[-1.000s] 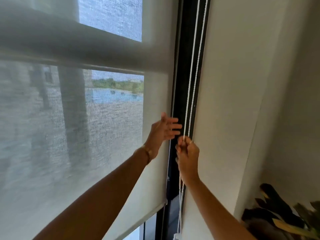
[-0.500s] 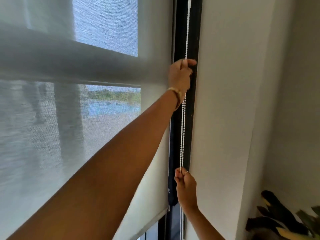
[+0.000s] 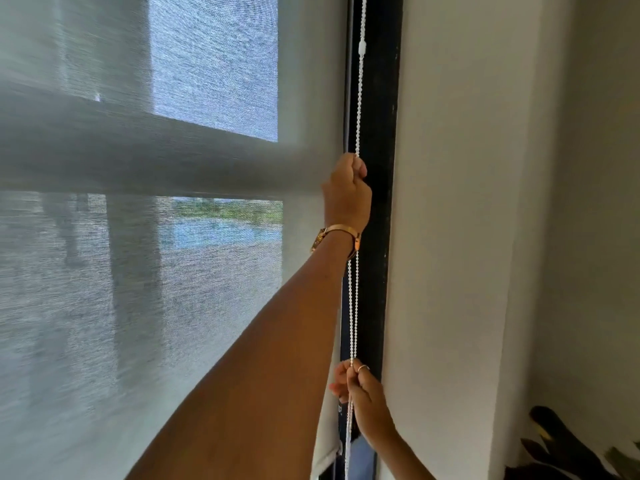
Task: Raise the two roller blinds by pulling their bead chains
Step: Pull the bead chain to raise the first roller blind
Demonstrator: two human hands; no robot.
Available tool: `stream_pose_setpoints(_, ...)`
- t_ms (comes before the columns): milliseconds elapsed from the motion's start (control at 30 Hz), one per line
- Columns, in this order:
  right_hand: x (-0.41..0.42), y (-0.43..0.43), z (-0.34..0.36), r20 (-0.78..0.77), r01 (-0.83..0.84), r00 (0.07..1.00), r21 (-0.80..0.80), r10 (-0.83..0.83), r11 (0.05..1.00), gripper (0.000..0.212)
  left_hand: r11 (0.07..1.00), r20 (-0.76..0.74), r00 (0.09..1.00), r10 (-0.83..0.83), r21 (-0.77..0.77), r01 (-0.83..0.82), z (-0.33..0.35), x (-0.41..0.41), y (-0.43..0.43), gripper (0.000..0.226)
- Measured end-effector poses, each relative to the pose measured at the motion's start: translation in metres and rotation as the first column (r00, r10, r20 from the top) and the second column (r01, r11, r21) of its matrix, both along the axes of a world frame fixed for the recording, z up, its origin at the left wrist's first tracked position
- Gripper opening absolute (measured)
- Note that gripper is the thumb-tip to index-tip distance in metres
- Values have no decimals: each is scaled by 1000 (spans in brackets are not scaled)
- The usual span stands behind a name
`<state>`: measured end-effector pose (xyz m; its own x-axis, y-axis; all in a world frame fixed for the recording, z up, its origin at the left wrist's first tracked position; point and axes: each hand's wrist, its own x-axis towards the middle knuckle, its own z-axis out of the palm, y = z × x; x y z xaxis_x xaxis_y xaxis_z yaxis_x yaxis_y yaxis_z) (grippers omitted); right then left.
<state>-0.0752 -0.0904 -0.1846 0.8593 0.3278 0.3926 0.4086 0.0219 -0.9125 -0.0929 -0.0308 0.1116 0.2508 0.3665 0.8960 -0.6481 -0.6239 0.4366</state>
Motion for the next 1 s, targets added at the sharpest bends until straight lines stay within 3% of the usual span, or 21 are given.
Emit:
stream_pose_setpoints(100, 11, -8, 11, -10, -88, 996, -11, 88, 996, 26, 1000, -3, 1000, 3, 15, -3, -5, -2, -2, 26)
stream_pose_setpoints(167, 22, -14, 24, -20, -140, 990, -35, 139, 990, 71, 1000, -9, 1000, 19, 8, -19, -15, -6, 3, 33)
stream_pose_setpoints(200, 26, -16, 34, -23, -165, 986, -28, 164, 986, 84, 999, -12, 999, 32, 11, -32, -22, -9, 6, 36)
stream_pose_setpoints(267, 29, -19, 62, -27, -201, 979, 12, 201, 980, 89, 999, -51, 997, 50, 11, -50, -45, -11, 11, 34)
stream_pose_setpoints(433, 18, -14, 141, 52, -173, 985, 201, 165, 964, 52, 1000, -192, 981, 8, -19, -12, -115, -12, 20, 28)
stream_pose_setpoints(633, 6, -7, 223, 177, -260, 959, 247, 220, 934, 40, 998, -329, 944, -14, -56, -5, -183, -7, 19, 39)
stream_pose_setpoints(867, -3, -9, 279, 94, -265, 964, 314, 248, 912, 29, 992, -403, 910, -91, -113, 49, -237, -8, 3, 38)
stream_pose_setpoints(1000, -9, -8, 290, 142, -143, 984, 274, 107, 951, 33, 996, -470, 879, -80, -72, 52, -249, -1, 3, 38)
